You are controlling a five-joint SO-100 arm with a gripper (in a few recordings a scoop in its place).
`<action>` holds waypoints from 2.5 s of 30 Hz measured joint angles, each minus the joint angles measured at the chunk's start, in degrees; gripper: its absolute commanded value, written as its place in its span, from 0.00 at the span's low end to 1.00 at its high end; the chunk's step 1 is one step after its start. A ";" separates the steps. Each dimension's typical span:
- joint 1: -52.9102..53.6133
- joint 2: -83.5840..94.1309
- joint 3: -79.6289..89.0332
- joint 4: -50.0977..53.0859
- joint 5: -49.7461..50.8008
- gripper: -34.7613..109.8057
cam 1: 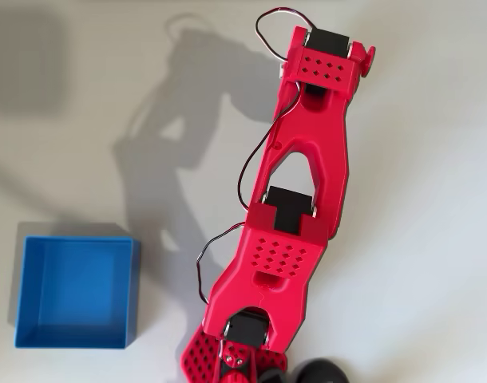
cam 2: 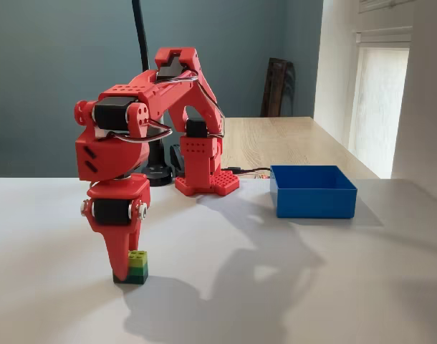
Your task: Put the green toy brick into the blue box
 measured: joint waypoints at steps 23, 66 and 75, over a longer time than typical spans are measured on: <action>-13.71 32.17 15.73 0.44 0.35 0.24; -84.37 54.84 35.42 14.85 21.27 0.24; -84.81 54.93 40.08 14.59 22.15 0.24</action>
